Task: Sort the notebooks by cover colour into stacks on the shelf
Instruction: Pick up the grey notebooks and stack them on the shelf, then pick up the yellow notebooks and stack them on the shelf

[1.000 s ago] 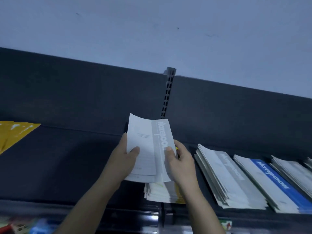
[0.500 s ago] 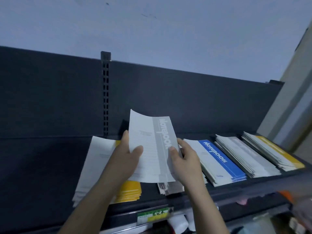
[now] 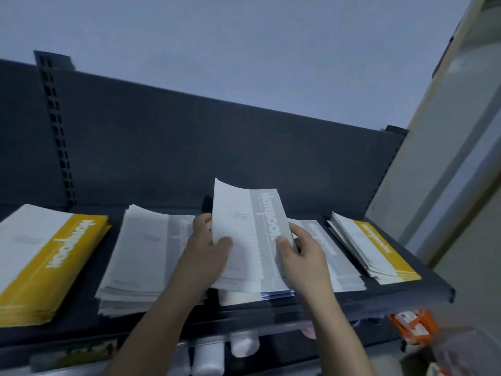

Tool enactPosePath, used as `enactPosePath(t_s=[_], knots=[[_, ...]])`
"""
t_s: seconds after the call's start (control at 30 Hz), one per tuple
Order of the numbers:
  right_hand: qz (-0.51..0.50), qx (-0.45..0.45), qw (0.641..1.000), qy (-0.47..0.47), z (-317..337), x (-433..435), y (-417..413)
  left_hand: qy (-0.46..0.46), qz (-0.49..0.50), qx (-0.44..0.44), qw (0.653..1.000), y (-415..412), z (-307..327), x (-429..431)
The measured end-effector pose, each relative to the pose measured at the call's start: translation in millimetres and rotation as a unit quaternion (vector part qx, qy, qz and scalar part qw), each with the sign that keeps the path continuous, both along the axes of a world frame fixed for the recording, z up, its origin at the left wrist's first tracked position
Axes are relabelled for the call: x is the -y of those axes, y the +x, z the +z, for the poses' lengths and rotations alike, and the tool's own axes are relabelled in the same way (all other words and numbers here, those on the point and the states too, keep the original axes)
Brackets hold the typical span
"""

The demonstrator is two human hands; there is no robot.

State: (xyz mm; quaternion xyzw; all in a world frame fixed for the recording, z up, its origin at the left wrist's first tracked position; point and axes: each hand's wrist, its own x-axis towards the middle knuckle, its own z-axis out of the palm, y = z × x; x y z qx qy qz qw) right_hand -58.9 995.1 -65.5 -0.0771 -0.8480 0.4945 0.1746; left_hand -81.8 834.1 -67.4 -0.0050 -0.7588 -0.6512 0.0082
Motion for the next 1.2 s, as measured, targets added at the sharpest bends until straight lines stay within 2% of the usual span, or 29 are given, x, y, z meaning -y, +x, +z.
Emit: enactPosePath(t_s=[0.13,0.3,0.67,0.93,1.07,1.2], knots=[[-0.023,0.001,1.000,0.000,-6,-40,-5,-0.031,-0.017,0.006,0.999,-6,-1,-40],[-0.062,0.020,0.998,0.010,-9,-79,-14,-0.097,-0.070,-0.032,0.992,-19,-2,-76],[-0.064,0.074,0.976,0.194,-21,-158,-48,-0.294,-0.112,-0.007,0.949,-54,-30,-147],[-0.032,0.106,0.938,0.329,-48,-186,-55,-0.475,-0.041,-0.027,0.879,-46,-46,-179],[-0.008,0.123,0.923,0.364,-47,-187,-58,-0.504,-0.004,-0.029,0.863,-39,-42,-186],[-0.020,0.091,0.911,0.402,-36,-179,-57,-0.504,0.030,-0.036,0.863,-31,-36,-182]])
